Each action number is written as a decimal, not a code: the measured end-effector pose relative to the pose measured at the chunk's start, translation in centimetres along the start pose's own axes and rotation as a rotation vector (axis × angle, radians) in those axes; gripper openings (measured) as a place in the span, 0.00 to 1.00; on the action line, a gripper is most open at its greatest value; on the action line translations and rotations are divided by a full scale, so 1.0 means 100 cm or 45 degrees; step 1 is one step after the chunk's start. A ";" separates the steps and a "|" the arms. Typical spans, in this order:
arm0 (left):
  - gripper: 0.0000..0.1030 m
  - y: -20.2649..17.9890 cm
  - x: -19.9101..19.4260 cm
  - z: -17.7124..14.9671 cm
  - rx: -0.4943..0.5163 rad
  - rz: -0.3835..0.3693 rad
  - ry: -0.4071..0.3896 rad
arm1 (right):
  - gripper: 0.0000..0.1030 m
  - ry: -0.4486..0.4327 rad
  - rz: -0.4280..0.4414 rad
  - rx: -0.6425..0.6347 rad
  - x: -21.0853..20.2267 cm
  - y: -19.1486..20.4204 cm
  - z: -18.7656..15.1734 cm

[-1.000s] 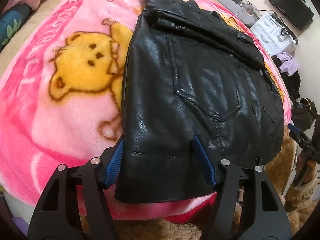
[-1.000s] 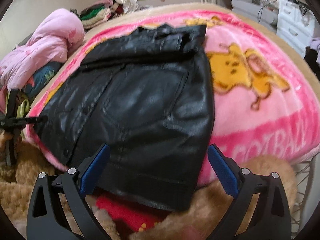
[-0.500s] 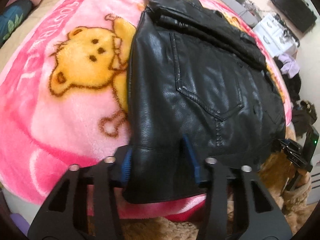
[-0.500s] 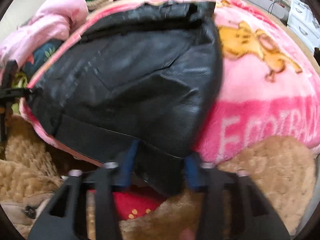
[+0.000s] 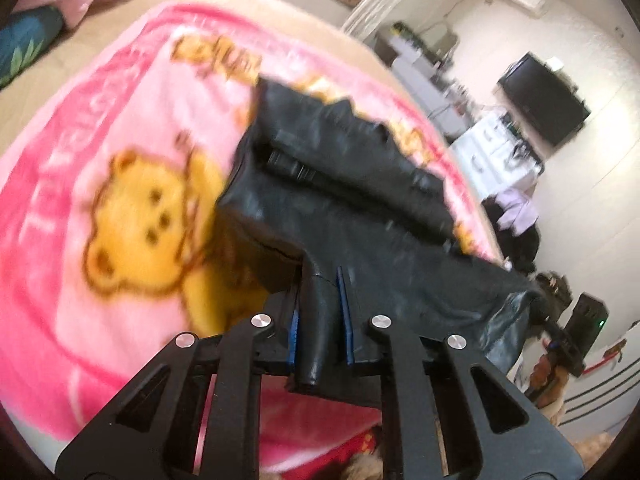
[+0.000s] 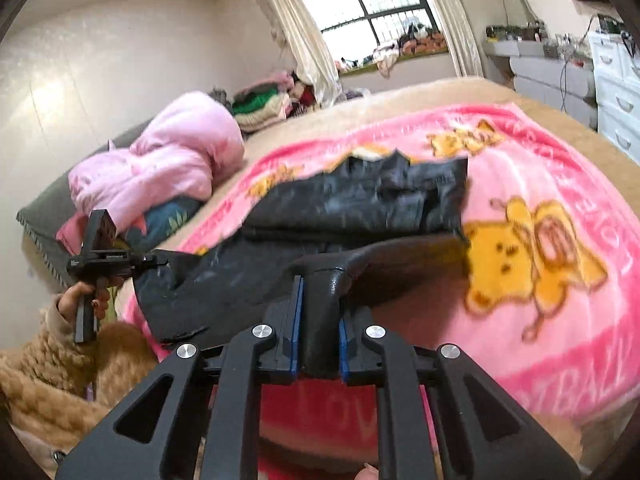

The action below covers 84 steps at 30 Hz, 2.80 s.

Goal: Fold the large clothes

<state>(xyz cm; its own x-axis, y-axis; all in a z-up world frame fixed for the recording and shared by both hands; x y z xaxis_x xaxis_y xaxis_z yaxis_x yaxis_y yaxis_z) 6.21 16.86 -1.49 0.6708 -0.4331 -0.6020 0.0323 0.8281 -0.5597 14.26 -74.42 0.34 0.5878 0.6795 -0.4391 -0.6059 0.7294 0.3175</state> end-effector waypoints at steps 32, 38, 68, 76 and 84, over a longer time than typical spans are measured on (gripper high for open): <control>0.09 -0.034 0.069 0.152 -0.044 0.031 -0.325 | 0.12 -0.192 -0.177 0.144 0.089 -0.080 0.128; 0.11 -0.024 0.092 0.167 -0.051 0.064 -0.301 | 0.13 -0.164 -0.206 0.183 0.117 -0.101 0.136; 0.44 0.022 0.160 0.181 0.087 0.241 -0.213 | 0.68 -0.045 -0.534 0.073 0.186 -0.179 0.125; 0.44 0.016 0.200 0.176 0.251 0.307 -0.119 | 0.59 0.190 -0.553 -0.182 0.247 -0.178 0.118; 0.03 0.019 0.199 0.179 0.288 0.380 -0.163 | 0.09 0.123 -0.529 -0.138 0.251 -0.184 0.123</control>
<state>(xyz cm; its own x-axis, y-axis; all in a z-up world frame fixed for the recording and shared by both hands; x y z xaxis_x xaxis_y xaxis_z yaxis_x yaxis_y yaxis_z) 32.82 16.16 -4.32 0.7618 -0.1252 -0.6356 -0.0256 0.9746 -0.2226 46.81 -69.84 -6.17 0.7437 0.3155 -0.5894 -0.3840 0.9233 0.0096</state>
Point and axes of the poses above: each gripper's, at about its wrist camera, not at the fingertips, and x roughly the way its jaws point, y to its left, z to its top, the point moved 7 cm from there along x, roughly the way its jaws point, and after that the axes turned 4 degrees about -y, right-handed, at the moved point
